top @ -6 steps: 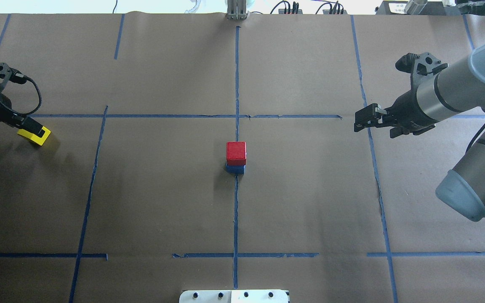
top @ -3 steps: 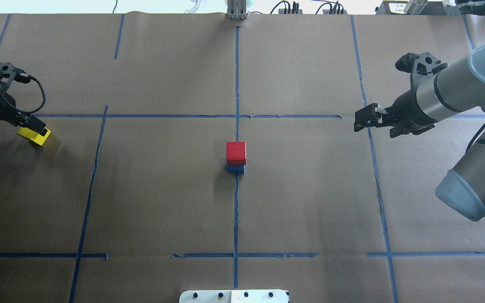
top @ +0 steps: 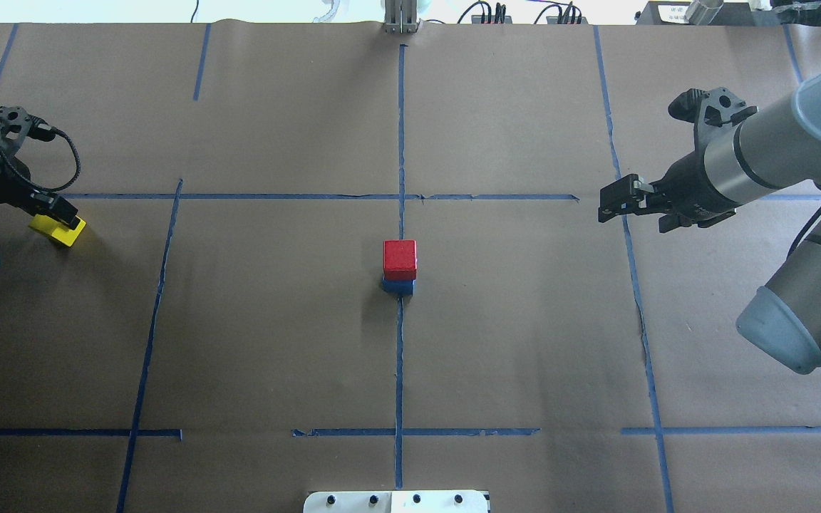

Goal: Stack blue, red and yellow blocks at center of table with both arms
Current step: 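Grasp the yellow cube with the left gripper and lift it, then carry the yellow cube with the left gripper onto the red cube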

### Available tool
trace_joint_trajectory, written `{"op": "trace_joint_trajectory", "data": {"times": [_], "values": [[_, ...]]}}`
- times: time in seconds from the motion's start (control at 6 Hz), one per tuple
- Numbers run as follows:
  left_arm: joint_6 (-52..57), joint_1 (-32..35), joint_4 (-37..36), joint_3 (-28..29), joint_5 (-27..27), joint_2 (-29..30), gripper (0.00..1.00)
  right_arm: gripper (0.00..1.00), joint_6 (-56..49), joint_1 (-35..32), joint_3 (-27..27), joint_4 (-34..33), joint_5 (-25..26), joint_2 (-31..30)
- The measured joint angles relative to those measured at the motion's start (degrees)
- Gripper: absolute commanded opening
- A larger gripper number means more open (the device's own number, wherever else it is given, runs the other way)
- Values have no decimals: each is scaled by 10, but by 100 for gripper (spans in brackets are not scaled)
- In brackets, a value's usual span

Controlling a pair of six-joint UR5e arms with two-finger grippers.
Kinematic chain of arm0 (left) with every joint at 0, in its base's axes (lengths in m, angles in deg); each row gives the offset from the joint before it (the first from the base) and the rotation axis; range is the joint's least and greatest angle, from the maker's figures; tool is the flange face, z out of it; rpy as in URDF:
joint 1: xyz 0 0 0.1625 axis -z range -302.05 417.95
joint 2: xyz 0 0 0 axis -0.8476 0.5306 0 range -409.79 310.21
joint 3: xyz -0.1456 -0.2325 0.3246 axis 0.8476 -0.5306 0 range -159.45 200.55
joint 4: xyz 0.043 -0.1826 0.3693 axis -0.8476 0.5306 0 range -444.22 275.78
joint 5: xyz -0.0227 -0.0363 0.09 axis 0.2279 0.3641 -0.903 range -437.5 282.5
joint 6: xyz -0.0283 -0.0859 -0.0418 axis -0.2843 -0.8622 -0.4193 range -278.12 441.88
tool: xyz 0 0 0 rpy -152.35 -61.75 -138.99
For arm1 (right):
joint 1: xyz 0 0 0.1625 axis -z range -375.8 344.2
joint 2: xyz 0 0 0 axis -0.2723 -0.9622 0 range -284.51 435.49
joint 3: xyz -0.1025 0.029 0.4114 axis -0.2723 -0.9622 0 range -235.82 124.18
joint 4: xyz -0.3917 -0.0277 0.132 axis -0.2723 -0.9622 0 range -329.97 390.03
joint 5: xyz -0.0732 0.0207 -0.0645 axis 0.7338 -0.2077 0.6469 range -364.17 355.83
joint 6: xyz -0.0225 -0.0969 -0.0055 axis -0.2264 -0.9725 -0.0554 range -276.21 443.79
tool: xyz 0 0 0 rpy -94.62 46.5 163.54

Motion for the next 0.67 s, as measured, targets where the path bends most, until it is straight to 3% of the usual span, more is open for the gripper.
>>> {"op": "trace_joint_trajectory", "data": {"times": [0.33,0.67], "values": [[-40,-2,-5,-24,6,13,0,100,1,-1,5,0,-1,2],[-217,-20,-42,-117,33,74,0,100,0,-5,16,-1,-6,1]]}}
